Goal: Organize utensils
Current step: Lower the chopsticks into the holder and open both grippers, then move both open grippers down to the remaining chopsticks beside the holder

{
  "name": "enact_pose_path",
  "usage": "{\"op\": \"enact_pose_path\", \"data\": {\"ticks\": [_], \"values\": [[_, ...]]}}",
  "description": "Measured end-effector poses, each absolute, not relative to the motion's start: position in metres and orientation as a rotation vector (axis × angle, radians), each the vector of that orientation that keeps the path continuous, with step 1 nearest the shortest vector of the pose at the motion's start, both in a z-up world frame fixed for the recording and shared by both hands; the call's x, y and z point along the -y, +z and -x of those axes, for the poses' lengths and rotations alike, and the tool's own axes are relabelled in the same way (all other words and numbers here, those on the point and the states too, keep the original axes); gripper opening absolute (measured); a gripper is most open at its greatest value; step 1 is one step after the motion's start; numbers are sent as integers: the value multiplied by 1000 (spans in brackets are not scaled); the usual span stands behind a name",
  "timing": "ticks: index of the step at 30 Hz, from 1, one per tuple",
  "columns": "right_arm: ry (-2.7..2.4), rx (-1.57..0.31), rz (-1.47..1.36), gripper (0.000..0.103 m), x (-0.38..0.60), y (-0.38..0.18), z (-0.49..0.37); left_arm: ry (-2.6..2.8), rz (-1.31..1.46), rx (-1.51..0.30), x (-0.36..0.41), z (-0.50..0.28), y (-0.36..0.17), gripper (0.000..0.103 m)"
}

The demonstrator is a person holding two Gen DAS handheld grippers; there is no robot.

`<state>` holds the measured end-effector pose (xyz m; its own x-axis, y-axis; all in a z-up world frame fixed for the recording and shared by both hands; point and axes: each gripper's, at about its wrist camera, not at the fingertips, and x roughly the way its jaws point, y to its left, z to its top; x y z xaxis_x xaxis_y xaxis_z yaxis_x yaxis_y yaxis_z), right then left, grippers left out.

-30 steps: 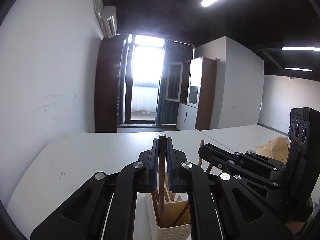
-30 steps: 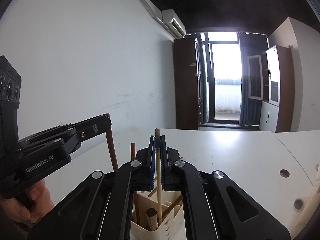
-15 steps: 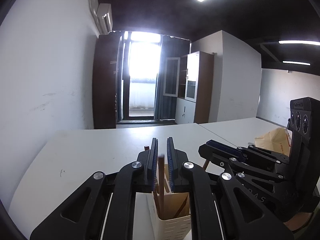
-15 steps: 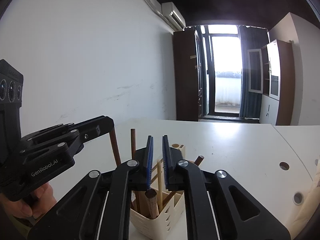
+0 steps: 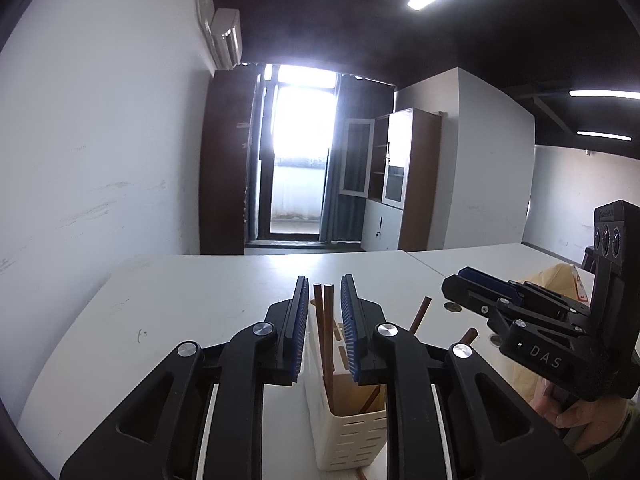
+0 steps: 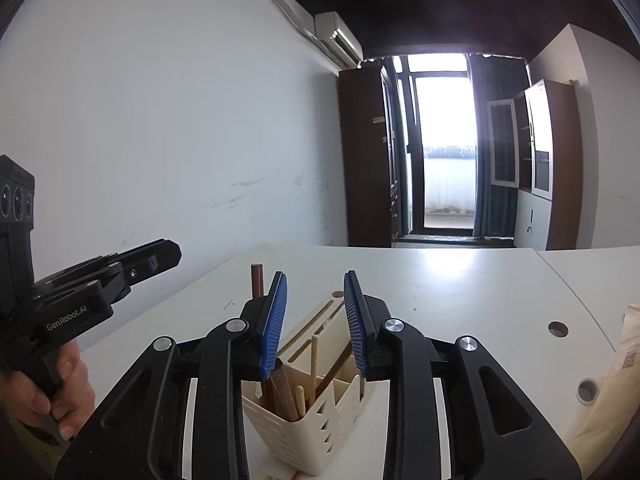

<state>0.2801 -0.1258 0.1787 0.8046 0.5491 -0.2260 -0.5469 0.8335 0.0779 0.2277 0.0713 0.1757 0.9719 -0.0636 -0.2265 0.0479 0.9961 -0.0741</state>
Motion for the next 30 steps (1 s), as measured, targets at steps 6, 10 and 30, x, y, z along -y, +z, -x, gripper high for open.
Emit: {"op": "enact_pose_path", "data": {"ticks": [6, 10, 30], "values": [[569, -229, 12, 38, 130, 181, -265, -32, 64, -253, -71, -211, 175, 29], [560, -246, 16, 40, 133, 180, -263, -20, 30, -265, -64, -201, 171, 37], [584, -400, 63, 57, 131, 103, -254, -6, 49, -395, -70, -189, 103, 57]]}}
